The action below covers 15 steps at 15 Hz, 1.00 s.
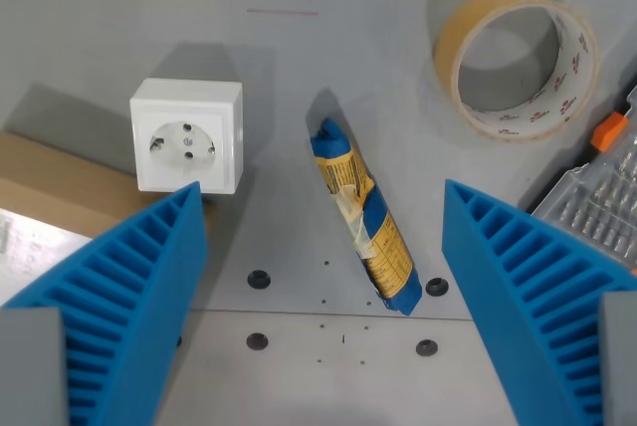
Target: Pick up the blue bag
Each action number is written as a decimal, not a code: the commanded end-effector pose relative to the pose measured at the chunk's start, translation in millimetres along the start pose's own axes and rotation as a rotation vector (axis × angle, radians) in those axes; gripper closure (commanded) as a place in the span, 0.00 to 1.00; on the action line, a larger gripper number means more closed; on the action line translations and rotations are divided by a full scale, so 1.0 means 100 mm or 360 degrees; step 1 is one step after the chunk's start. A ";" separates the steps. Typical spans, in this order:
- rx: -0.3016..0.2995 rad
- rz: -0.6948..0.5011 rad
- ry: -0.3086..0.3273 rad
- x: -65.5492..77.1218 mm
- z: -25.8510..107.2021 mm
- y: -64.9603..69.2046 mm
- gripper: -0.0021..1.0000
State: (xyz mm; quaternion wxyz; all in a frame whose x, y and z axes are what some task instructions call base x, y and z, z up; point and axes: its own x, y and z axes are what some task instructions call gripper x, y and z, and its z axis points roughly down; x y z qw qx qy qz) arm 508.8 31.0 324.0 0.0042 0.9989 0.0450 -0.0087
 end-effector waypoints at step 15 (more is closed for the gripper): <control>-0.0047 -0.0311 0.0187 -0.39 0.50 0.09 0.00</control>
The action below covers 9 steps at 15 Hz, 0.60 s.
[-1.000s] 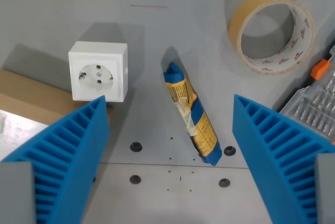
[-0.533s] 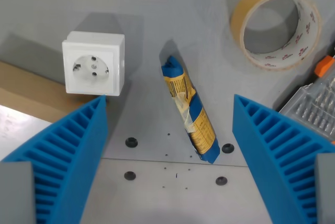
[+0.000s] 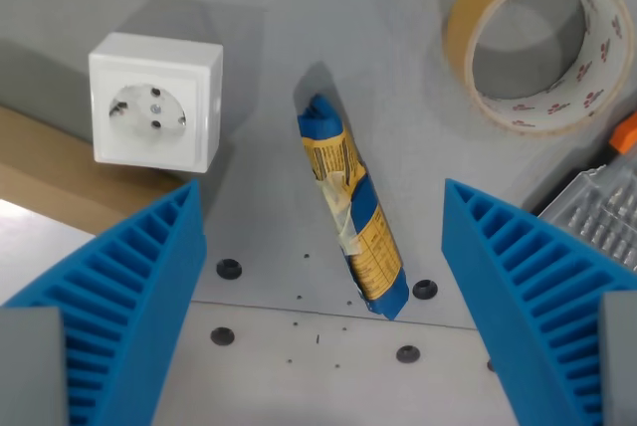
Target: Pick up the blue bag
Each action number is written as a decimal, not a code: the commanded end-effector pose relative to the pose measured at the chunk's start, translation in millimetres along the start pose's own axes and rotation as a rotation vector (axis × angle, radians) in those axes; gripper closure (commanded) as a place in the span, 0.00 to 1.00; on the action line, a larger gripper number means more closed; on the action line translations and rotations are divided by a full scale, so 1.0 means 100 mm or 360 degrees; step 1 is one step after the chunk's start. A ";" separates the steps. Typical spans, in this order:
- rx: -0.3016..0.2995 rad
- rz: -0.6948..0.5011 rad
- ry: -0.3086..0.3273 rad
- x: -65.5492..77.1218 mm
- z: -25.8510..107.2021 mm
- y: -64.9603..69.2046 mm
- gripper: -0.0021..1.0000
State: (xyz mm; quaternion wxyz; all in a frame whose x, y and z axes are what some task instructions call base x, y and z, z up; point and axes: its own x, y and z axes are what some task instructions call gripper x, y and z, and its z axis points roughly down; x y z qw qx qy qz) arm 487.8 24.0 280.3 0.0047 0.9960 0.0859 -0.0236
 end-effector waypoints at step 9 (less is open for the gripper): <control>-0.0078 -0.0335 0.0251 -0.42 0.45 0.05 0.00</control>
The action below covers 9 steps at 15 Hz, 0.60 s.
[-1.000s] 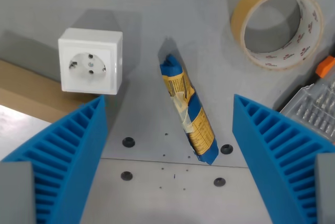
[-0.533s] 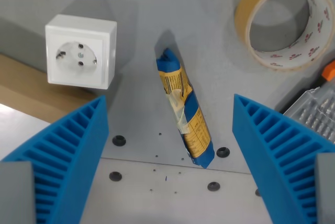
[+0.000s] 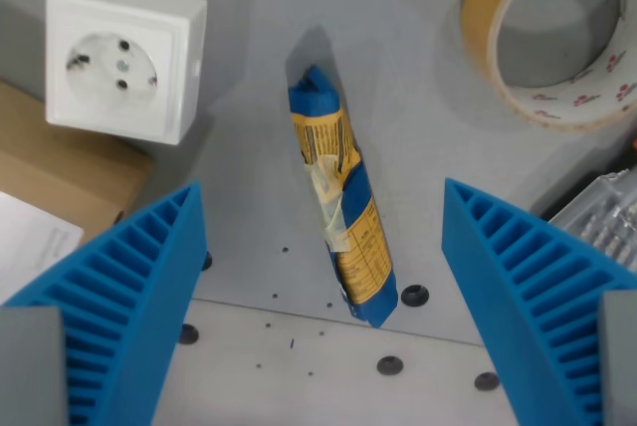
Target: Pick up the blue bag
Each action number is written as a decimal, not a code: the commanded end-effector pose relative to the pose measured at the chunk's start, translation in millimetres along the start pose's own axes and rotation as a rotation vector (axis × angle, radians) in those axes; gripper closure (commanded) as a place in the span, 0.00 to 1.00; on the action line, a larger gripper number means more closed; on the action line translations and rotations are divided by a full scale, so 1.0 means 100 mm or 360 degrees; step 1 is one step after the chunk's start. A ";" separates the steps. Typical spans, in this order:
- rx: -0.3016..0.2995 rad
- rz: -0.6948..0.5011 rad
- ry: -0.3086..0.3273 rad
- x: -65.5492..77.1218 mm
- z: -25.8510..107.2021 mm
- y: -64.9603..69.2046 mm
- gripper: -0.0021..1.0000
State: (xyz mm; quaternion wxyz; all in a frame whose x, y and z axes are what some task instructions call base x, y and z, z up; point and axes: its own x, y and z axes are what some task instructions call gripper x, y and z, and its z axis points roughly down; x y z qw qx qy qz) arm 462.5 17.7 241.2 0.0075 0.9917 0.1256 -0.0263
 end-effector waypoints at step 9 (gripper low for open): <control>-0.0097 -0.0321 0.0234 -0.34 0.45 0.03 0.00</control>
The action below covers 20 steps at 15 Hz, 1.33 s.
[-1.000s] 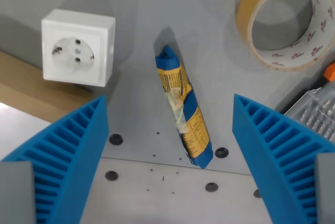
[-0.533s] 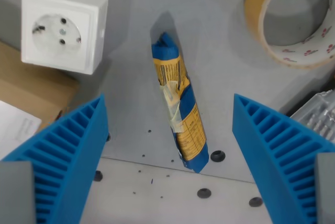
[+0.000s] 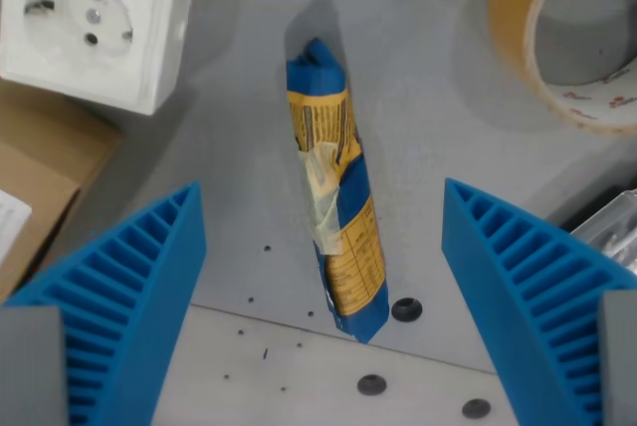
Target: Pick up the blue bag
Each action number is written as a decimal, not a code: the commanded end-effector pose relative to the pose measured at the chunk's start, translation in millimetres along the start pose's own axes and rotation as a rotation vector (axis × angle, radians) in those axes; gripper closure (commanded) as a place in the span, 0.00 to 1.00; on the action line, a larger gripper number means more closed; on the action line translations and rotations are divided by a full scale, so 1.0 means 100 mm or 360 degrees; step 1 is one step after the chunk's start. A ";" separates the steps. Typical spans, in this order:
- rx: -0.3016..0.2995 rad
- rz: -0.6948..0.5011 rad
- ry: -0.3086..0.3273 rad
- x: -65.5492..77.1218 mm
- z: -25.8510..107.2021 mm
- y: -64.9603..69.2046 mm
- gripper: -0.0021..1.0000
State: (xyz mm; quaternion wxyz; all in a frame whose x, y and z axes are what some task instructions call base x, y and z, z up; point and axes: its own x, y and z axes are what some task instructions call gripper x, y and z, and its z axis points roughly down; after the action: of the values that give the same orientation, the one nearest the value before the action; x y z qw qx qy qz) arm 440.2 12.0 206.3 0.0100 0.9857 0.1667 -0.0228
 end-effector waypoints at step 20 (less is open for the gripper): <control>-0.0100 -0.0265 0.0165 -0.35 0.49 -0.02 0.00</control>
State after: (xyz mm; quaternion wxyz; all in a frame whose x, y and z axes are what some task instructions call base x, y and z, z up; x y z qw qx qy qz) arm 416.4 5.5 155.1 0.0123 0.9738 0.2265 -0.0173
